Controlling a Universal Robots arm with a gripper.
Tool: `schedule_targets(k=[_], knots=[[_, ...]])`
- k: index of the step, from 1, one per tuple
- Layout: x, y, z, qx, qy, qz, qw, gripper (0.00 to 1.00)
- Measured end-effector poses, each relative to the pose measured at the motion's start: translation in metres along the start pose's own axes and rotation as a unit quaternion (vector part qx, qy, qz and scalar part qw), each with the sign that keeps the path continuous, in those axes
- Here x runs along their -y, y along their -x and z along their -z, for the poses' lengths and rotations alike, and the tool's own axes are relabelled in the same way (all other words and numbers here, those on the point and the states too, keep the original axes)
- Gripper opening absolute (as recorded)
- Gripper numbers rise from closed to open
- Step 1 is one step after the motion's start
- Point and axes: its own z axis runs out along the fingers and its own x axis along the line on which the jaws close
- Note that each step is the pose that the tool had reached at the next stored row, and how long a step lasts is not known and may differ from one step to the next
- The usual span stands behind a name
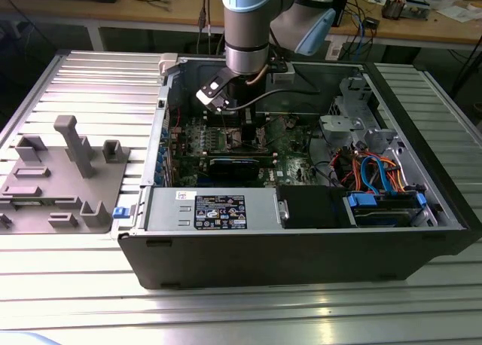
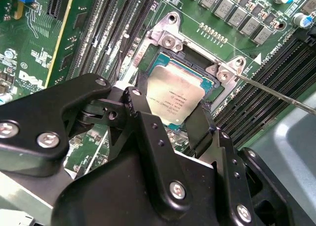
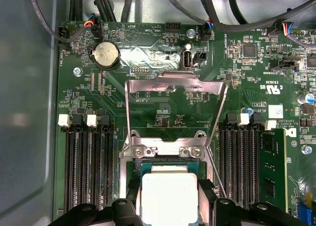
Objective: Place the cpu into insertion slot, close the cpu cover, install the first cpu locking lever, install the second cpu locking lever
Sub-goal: 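Place the cpu into insertion slot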
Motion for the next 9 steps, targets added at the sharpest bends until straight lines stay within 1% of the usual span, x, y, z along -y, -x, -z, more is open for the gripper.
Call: schedule_targets(k=[3,4,5,6,9], knots=[[0.0,-0.0001,-0.0001,-0.0002,0.0001,0.0,1.0,0.54],[0.0,0.0,-0.0001,0.0001,0.0001,0.0,1.0,0.56],[-0.0001,-0.0003,-0.0005,-0.0008,0.0004,0.0,1.0,0.56],[-0.0001,-0.0002,-0.0004,-0.0004,0.0003,0.0,1.0,0.62],[0.0,-0.0001,-0.0001,0.0,0.0,0.0,1.0,0.62]])
